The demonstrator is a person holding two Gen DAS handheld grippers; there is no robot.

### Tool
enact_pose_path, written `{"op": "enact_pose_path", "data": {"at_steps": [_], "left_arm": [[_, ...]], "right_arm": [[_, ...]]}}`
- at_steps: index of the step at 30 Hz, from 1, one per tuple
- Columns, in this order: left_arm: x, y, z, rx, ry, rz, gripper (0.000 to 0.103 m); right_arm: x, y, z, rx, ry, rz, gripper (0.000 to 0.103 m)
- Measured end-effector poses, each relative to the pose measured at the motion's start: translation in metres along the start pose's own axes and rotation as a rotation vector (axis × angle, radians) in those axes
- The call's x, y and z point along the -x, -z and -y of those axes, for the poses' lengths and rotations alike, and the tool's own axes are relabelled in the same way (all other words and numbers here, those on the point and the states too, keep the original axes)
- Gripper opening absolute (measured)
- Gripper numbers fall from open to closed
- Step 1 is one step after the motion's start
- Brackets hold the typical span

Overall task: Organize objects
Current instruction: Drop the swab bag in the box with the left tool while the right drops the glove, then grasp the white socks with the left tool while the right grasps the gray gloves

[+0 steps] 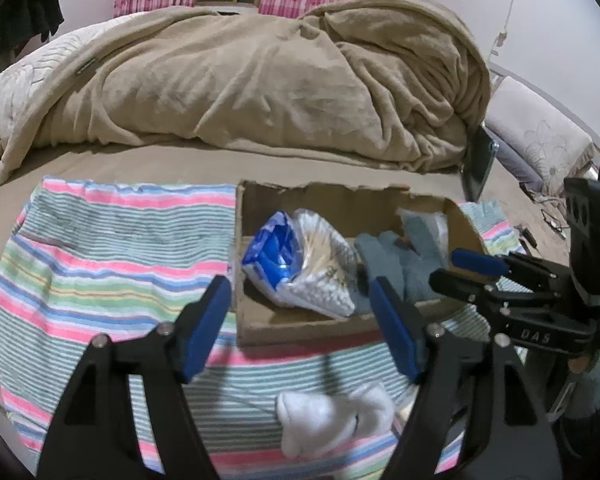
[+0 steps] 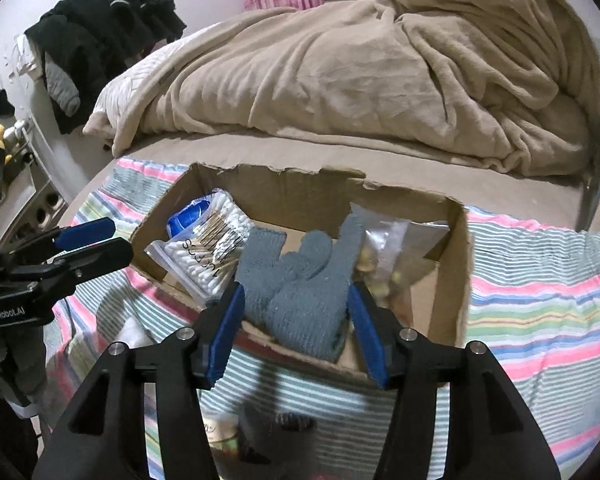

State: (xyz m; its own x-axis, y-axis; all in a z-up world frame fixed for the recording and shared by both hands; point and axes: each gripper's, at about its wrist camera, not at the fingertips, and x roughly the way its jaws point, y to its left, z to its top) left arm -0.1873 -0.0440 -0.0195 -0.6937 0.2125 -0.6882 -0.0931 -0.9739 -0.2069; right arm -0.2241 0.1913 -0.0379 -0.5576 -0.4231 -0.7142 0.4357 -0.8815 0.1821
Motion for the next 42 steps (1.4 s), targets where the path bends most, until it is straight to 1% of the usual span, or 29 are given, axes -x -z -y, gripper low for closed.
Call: {"op": "enact_pose_path", "data": {"at_steps": [1,3,15,24,26,28,29,35,42], "left_arm": [[0.004,0.0,0.001,0.002,0.004,0.006,0.073],[0.011,0.001,0.002,0.001,0.008,0.015,0.073],[0.05,0.018,0.025,-0.04,0.021,0.044,0.074],[0.069,0.033,0.037,-0.037,0.035,0.052,0.076],[0.07,0.039,0.039,-0.037,0.039,0.045,0.076],[0.069,0.043,0.04,-0.038,0.036,0.036,0.076],[0.068,0.046,0.041,-0.039,0.036,0.03,0.076],[0.056,0.061,0.04,-0.037,0.027,-0.011,0.076],[0.032,0.076,0.035,-0.044,-0.023,-0.059,0.077]], "right_arm": [[0.003,0.001,0.0,-0.003,0.002,0.005,0.061],[0.013,0.002,-0.002,-0.007,0.003,0.018,0.062],[0.063,0.012,-0.017,-0.001,0.017,0.071,0.063],[0.085,0.026,-0.023,0.006,0.02,0.096,0.063],[0.087,0.029,-0.024,0.006,0.018,0.093,0.064],[0.088,0.033,-0.024,0.005,0.01,0.088,0.072],[0.088,0.035,-0.024,0.006,0.007,0.087,0.073],[0.085,0.047,-0.021,0.004,0.01,0.067,0.073],[0.069,0.06,-0.01,-0.016,0.015,0.023,0.073]]}}
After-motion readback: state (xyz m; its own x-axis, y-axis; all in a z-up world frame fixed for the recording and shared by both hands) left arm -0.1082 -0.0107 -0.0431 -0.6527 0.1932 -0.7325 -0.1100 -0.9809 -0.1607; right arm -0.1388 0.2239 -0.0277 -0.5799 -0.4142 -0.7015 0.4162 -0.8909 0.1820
